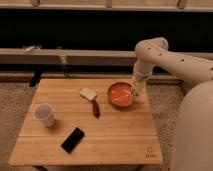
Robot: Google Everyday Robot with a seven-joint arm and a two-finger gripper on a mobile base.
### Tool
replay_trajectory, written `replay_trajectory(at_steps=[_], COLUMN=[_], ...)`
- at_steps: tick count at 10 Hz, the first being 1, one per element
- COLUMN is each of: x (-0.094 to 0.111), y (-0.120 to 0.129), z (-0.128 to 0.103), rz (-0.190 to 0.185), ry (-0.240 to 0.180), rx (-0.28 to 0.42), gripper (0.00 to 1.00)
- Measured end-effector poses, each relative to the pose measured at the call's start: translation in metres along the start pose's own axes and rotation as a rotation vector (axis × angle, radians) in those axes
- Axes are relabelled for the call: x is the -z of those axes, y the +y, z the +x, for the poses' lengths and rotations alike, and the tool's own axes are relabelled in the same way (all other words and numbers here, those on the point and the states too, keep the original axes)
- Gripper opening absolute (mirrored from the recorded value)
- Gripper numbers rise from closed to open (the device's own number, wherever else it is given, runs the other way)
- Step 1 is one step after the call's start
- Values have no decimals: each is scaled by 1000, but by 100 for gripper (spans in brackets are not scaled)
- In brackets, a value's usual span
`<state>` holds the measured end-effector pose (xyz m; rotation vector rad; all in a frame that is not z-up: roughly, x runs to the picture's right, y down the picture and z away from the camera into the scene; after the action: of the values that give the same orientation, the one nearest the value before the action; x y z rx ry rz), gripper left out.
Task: Place the bottle in the ceramic bowl
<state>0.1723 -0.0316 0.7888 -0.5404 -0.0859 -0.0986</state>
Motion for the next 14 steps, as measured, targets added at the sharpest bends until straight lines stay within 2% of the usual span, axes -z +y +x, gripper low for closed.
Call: replay_trajectory(at_steps=[2, 3, 5, 6, 8, 10, 11, 14], x=[-3, -8, -25, -37, -50, -58, -59, -59], y=[-17, -20, -31, -34, -35, -42, -42, -45], z=[-8, -11, -31, -39, -45, -61, -62, -72], rz=[8, 5, 6, 2, -6, -8, -13, -12], ry=[-8, -17, -53, -77, -108, -135, -137, -146], rx=[26, 33, 60, 72, 82, 105, 110, 134], gripper=[1, 7, 24, 36, 54, 75, 79, 80])
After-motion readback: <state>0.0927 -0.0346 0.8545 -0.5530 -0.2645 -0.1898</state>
